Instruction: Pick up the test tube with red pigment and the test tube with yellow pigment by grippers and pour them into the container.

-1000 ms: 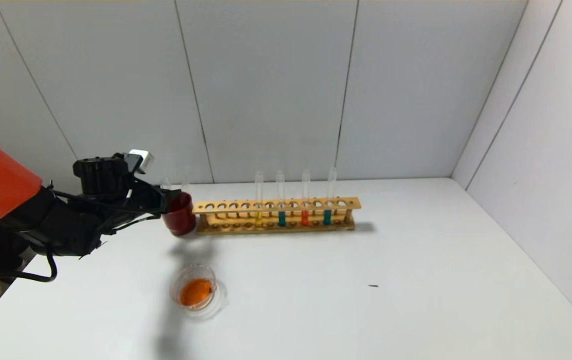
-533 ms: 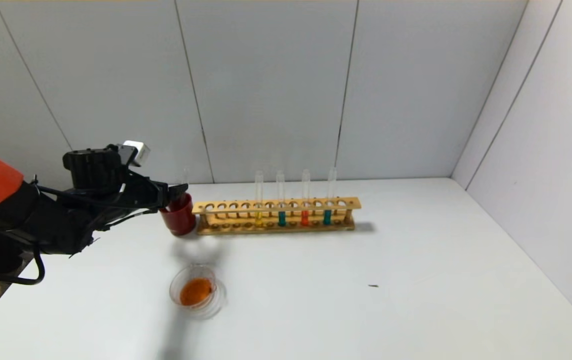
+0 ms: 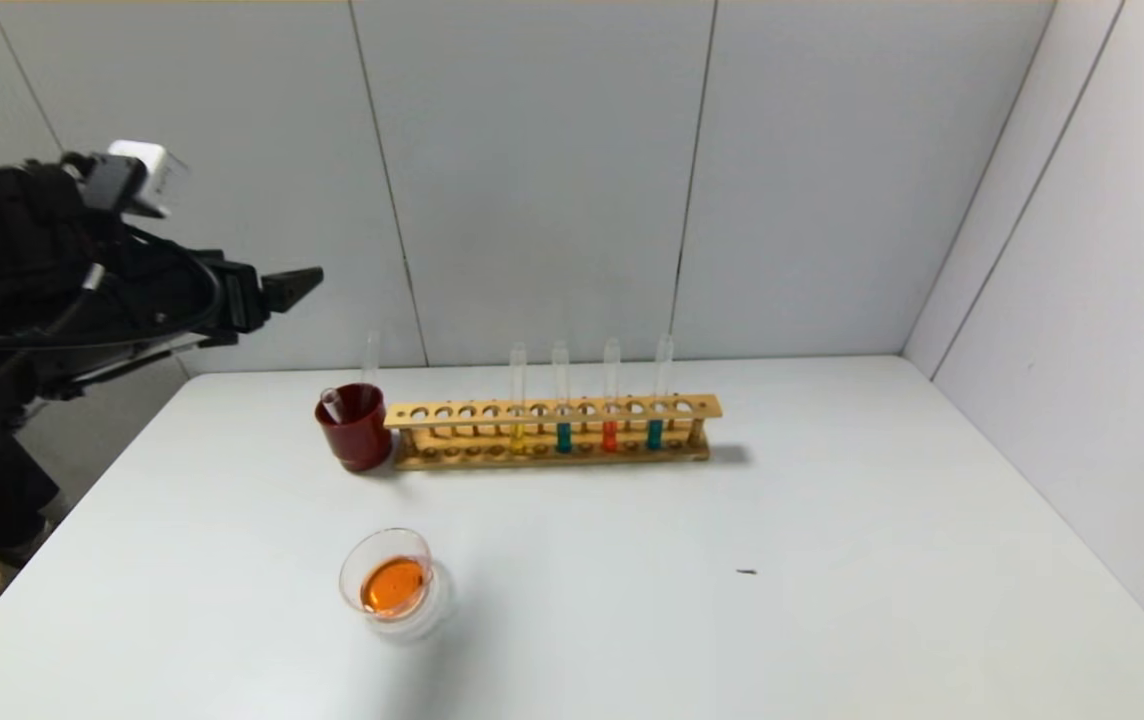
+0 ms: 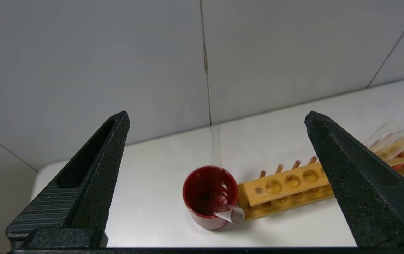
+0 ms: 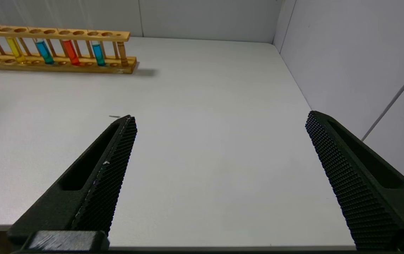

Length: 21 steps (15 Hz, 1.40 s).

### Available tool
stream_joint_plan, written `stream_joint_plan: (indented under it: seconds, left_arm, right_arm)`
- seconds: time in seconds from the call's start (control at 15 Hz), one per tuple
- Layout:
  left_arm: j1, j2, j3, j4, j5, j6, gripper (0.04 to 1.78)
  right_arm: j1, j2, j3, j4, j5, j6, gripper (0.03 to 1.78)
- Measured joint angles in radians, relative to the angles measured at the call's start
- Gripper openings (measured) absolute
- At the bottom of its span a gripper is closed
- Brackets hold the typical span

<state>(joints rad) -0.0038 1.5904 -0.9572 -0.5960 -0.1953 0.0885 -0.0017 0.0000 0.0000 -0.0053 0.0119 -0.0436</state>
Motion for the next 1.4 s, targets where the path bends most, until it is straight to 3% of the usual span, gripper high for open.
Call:
stream_joint_plan:
  seconds: [0.33, 0.6, 0.87, 1.13, 1.4]
  left_arm:
    - [0.011, -0.491, -0.005, 0.307, -0.001, 0.0, 1.75]
    - [0.014, -0.905, 0.013, 0.659, -0.005, 0.0, 1.75]
    - [0.013, -1.263, 0.112, 0.929, -0.012, 0.032, 1.75]
    - [0.011, -1.506, 0.393, 0.957, 0.017, 0.029, 1.75]
    - [0.01, -1.579, 0.727, 0.772, 0.109, -0.059, 1.75]
  right_arm:
    - [0.0, 0.0, 0.0, 0.0, 0.0, 0.0, 1.75]
    - [0.0, 0.0, 0.0, 0.0, 0.0, 0.001, 1.75]
    - [0.0, 0.0, 0.0, 0.0, 0.0, 0.0, 1.75]
    - [0.0, 0.0, 0.0, 0.0, 0.0, 0.0, 1.75]
    - [0.0, 0.0, 0.0, 0.0, 0.0, 0.0, 1.75]
